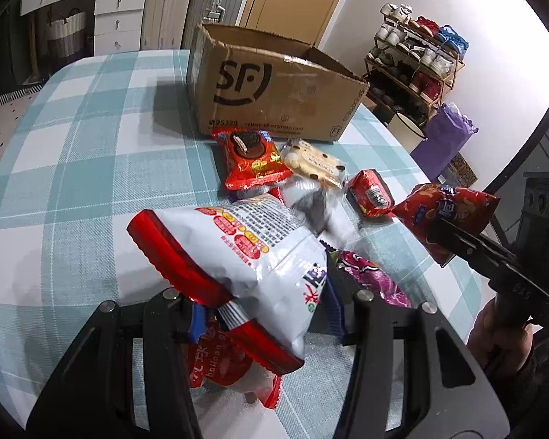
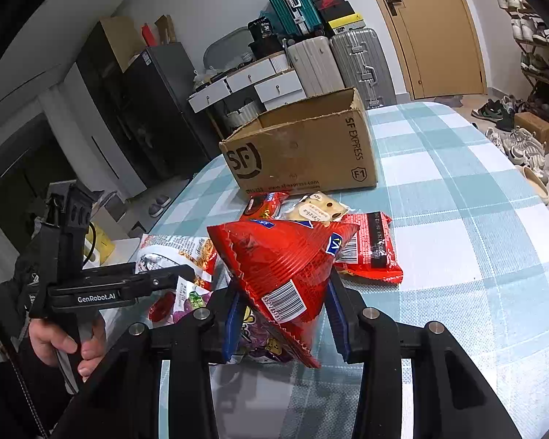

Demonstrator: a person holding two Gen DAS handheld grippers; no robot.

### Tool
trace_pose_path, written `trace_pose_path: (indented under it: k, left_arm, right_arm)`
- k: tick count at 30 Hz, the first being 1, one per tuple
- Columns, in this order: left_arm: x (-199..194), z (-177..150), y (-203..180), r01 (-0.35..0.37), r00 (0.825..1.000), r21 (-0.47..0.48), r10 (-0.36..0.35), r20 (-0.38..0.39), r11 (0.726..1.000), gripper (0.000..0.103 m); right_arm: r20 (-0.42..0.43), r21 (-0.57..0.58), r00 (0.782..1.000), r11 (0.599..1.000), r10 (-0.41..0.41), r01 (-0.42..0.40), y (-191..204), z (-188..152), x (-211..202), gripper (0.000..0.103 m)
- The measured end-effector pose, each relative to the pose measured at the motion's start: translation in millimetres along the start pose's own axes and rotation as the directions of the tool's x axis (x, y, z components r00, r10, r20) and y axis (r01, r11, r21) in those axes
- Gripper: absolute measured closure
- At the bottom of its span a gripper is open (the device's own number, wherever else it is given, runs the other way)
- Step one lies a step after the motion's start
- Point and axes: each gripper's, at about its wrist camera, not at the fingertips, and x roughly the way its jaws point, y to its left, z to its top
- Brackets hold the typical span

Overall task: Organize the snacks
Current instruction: 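Carry both held bags over the cardboard box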

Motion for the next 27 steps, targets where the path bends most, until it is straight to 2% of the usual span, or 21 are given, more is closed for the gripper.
trace_pose_path:
  k: [14,27]
  left_arm:
    - [-26,24,-6,0.018,0.998,0.025,-0.019,0.058,1.000,0.056]
    - [-40,82,-23,-0.006,0.992,0.049,-0.001,0.128,0.999,0.055]
  right_arm:
    - [0.026,-0.053,1.000,0.998,0.015,-0.014,18,22,-3,0.063]
    - [0.074,-0.154,0.997,0.988,0.035,-0.023,40,72,0,0.063]
